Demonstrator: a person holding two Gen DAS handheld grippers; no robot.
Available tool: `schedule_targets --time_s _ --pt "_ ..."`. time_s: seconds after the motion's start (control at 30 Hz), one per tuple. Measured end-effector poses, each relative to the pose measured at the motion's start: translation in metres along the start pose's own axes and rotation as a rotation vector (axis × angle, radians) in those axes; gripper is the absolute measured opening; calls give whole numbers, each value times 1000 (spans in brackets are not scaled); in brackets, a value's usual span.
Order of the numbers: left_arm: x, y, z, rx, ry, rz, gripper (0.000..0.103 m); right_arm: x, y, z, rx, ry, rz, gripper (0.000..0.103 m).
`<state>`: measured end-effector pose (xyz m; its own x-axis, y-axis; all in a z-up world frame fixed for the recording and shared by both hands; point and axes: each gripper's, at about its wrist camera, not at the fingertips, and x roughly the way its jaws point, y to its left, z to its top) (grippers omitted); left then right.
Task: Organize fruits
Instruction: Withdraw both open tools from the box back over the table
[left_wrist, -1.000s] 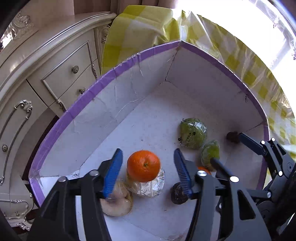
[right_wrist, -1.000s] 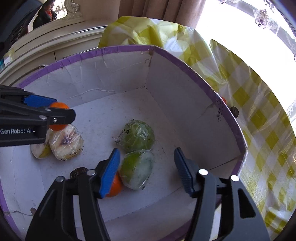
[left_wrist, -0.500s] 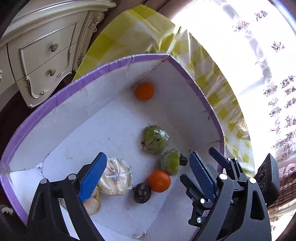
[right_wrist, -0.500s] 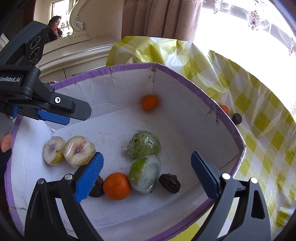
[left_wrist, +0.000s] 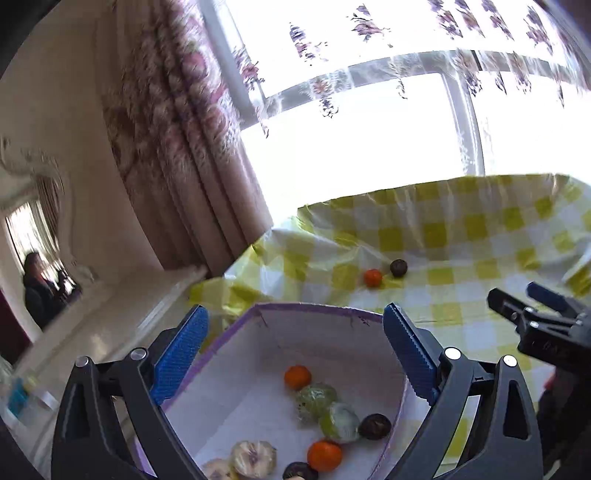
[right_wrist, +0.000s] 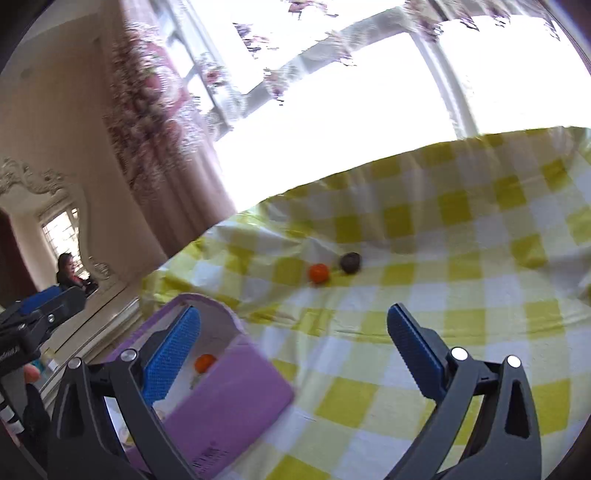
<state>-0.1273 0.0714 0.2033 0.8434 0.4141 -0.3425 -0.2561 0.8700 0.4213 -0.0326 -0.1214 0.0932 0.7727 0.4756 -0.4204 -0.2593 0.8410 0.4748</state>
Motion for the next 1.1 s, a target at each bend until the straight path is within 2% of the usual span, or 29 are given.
schedule_targets --time_s 0.07,0.17,0.2,0.27,0.37,0.43,0.5,0.6,0.7,0.77,0.83,0.87,0.97,1.03,1.1 --pt "-15 -53 3 135 -85 88 99 -5 -40 -2 69 1 -80 102" --pt "-34 -127 -7 295 -228 204 99 -15 -88 -6 140 6 -179 102" --pt "-37 -147 -12 343 -255 220 99 -21 -102 -8 158 4 -211 102" --pt "-36 -177 -19 412 -268 220 99 -30 -126 -11 192 2 -262 102" --pt "-17 -210 -33 517 -281 278 99 -37 -158 -15 257 8 -309 102" --pt "-5 -223 -42 553 -255 275 99 -34 -169 -16 284 14 -322 102" --pt "12 -224 -46 511 -177 188 99 -26 -174 -14 280 39 -331 101" --pt "44 -209 -46 333 3 -69 99 -3 -170 -8 225 83 -340 101" --pt "74 -201 -53 204 96 -290 99 28 -157 -2 148 134 -340 101" --pt "90 -199 -60 144 144 -433 99 50 -147 3 88 168 -316 101" --pt "108 -196 -68 71 227 -592 99 74 -133 11 -2 202 -292 101" --pt "115 -194 -70 54 260 -644 99 87 -124 15 -57 222 -271 101" --pt "124 -183 -75 -11 283 -784 99 128 -102 29 -234 284 -222 101" --pt "130 -184 -81 -30 345 -883 99 157 -89 38 -345 334 -189 101" --pt "136 -184 -87 -61 396 -929 99 186 -76 45 -427 374 -135 101"
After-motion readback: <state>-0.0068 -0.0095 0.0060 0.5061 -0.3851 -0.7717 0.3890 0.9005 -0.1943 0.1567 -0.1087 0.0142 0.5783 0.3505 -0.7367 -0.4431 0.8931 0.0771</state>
